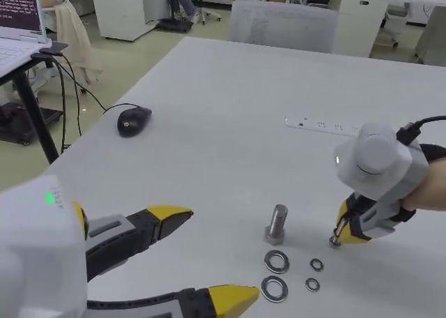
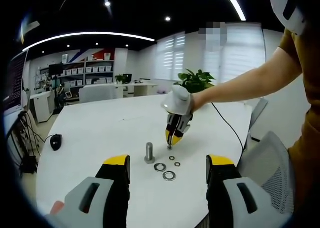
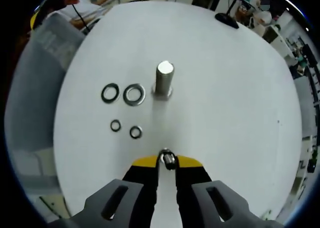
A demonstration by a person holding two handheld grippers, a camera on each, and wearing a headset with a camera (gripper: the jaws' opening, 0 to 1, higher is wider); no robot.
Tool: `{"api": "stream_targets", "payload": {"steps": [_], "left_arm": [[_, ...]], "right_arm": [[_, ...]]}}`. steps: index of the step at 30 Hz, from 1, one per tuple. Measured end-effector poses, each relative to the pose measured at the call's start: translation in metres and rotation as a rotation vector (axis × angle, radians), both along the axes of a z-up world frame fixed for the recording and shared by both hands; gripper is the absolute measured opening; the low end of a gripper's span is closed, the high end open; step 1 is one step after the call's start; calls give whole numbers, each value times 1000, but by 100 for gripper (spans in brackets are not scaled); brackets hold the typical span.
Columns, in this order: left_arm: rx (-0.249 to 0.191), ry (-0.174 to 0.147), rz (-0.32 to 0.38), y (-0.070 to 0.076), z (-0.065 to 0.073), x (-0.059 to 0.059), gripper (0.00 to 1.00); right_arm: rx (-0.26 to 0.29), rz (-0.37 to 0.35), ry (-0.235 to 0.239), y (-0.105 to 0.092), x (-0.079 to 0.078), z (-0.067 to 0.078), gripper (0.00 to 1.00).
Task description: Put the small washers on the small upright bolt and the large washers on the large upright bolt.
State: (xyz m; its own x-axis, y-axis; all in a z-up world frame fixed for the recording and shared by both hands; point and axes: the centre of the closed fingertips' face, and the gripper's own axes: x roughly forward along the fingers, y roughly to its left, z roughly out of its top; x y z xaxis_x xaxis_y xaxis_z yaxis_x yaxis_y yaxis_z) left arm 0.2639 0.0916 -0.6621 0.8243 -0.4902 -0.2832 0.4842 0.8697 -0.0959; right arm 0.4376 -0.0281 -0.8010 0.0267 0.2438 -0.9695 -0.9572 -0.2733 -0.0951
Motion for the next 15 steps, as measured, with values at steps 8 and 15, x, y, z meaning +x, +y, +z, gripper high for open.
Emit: {"api": "stream_targets", "payload": {"steps": [8, 15], "left_arm": [[-5, 8, 11, 2, -4, 0, 62], [1, 15, 8, 1, -7, -1, 61]], "right_arm": [[-3, 0, 11, -3, 2, -12, 13], [3, -6, 12, -9, 4, -13, 18]]}}
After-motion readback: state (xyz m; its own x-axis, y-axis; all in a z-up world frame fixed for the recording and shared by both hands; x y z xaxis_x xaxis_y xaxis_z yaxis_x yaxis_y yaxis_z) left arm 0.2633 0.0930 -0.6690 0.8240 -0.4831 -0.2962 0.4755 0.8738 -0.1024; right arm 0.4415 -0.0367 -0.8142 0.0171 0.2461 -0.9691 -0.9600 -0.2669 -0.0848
